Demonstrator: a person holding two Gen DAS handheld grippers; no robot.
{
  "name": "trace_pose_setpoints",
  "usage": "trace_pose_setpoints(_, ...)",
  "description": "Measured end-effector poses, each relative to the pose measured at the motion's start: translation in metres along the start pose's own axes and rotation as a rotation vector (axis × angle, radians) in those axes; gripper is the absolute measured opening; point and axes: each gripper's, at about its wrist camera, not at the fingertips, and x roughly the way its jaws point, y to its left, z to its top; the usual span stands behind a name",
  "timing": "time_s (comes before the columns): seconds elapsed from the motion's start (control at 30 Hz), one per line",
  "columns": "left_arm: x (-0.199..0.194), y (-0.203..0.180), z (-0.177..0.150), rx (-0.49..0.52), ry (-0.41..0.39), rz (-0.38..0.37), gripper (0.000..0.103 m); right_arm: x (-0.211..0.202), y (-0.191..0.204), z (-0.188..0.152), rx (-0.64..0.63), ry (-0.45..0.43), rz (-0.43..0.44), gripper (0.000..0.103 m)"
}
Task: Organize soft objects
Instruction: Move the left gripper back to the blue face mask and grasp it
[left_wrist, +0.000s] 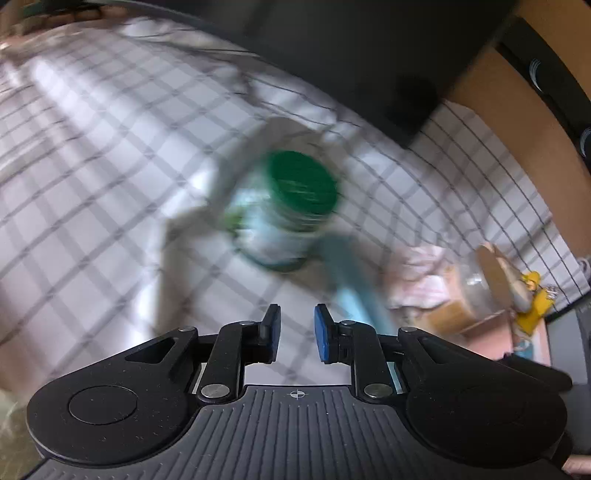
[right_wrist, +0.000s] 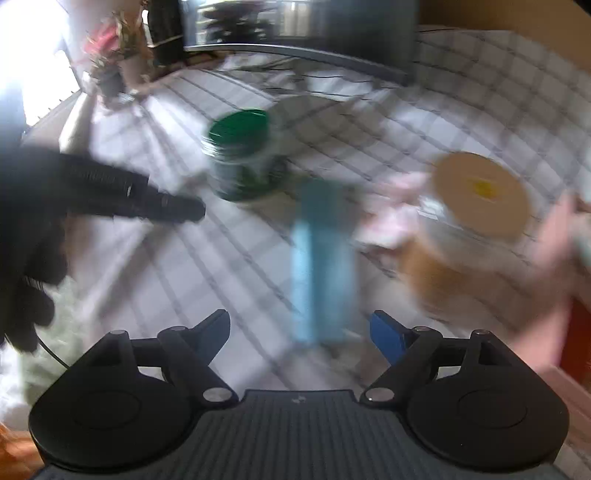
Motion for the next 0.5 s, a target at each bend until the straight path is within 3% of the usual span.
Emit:
trace_pose_setpoints(0.17, 0.04, -0.061, -0.002, 0.106, 0.028, 0.003, 0.022, -0.009, -0.034, -0.026, 0.015, 0.016, -0.082, 0.083)
trace_pose_setpoints(0.37, 0.076, -0.135, -0.026, 0.396, 0.026, 0.157, 0.025, -0.012, -0.063, -0.046, 0.037, 0.003, -0.123, 0.083)
trace_pose_setpoints(0.5, 0.085, -0.146, -0.047, 0.543, 0.059, 0.24, 0.027, -0.01, -0.072, -0.055, 0.075, -0.001, -0.108, 0.084)
